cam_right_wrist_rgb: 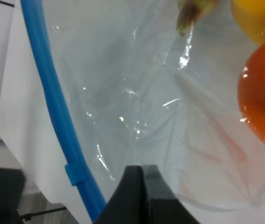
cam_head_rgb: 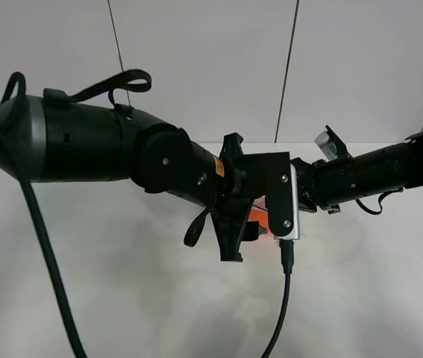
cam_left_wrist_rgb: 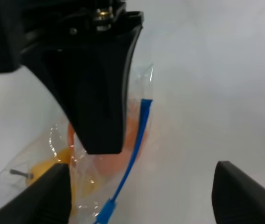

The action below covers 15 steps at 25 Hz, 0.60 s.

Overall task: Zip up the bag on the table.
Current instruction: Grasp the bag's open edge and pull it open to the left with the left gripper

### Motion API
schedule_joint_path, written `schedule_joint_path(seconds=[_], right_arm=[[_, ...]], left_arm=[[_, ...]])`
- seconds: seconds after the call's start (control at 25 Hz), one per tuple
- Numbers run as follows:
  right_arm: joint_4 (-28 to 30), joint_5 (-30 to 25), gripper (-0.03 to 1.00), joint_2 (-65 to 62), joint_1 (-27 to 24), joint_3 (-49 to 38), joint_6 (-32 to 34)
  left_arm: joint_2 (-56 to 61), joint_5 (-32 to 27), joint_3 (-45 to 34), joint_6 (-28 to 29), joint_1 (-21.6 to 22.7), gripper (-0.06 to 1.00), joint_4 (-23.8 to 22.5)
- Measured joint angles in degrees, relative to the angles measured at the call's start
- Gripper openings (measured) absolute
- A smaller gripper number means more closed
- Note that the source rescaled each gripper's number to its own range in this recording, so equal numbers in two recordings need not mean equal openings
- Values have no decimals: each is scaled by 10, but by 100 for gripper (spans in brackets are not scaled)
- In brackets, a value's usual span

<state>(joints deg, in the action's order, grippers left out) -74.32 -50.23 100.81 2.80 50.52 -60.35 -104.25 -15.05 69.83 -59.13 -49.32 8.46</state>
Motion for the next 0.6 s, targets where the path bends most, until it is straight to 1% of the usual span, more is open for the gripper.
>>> schedule_joint_path(seconds=[0.32,0.4,0.48,0.6], right_arm=[[-1,-7,0,0,0,0,0],[-1,-7,0,0,0,0,0],[-1,-9,0,0,0,0,0],[-1,-10,0,0,0,0,0]], left_arm=[[-13,12,0,-59,0,100,0],[-13,21,0,-72,0,95,0],[-13,24,0,-96,0,87,0],[-13,26,0,-127,0,82,0]])
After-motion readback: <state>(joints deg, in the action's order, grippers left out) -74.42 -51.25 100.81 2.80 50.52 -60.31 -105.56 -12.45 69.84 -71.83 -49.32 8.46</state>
